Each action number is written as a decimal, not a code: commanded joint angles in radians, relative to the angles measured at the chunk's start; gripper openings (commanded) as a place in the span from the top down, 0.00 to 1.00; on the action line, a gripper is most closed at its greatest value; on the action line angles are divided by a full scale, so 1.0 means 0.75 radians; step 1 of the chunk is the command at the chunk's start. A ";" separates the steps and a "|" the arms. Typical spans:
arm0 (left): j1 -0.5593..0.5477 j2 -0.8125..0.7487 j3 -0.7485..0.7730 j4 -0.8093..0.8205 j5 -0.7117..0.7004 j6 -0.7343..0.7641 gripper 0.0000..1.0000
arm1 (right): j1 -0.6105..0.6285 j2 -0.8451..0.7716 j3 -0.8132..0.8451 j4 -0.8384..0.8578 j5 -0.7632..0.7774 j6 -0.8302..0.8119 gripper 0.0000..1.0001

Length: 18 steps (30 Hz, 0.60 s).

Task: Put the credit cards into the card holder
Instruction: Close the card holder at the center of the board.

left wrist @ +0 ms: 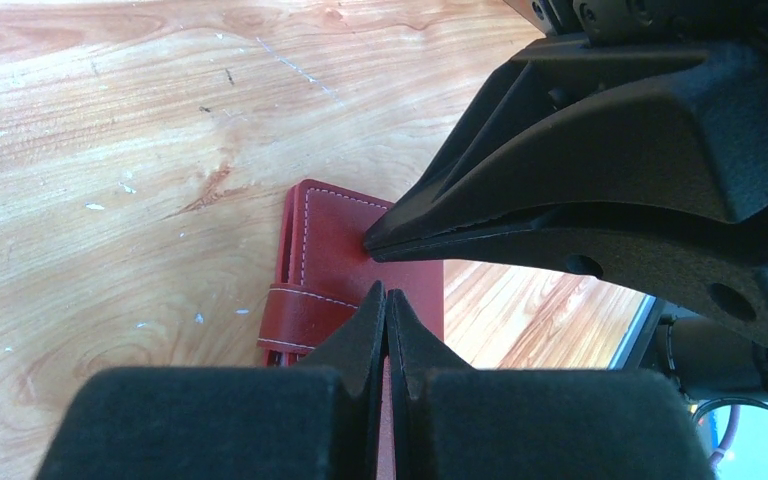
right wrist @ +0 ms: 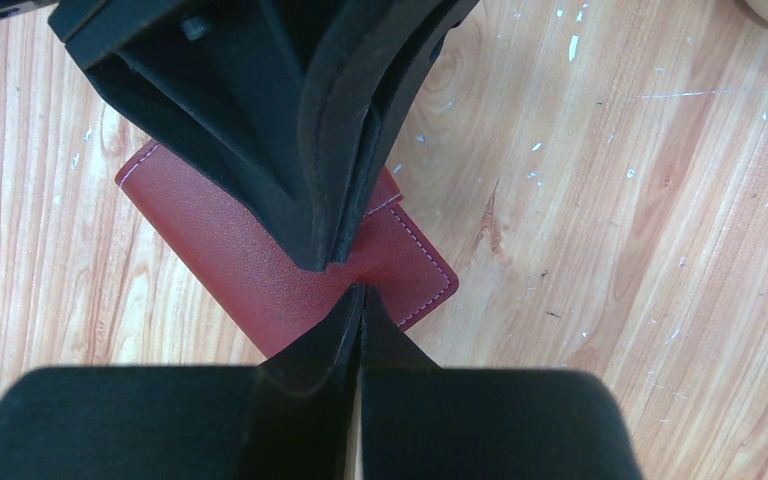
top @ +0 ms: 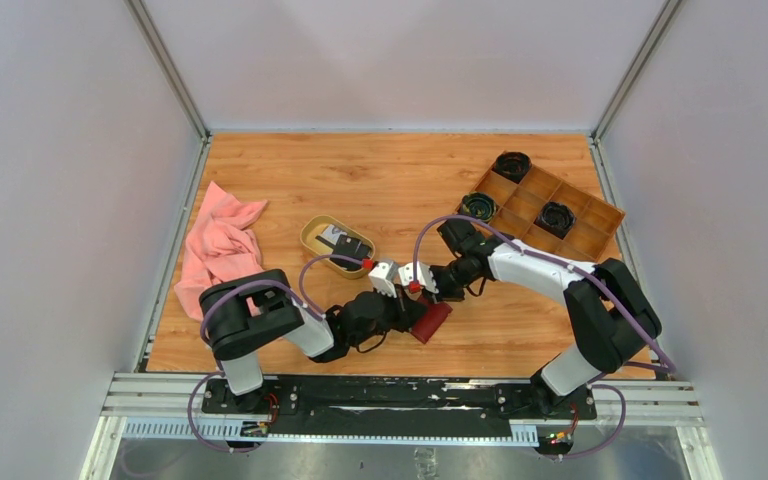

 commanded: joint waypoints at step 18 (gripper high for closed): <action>-0.064 0.157 -0.106 -0.397 0.000 -0.101 1.00 | 0.046 0.050 0.007 -0.020 0.050 0.014 1.00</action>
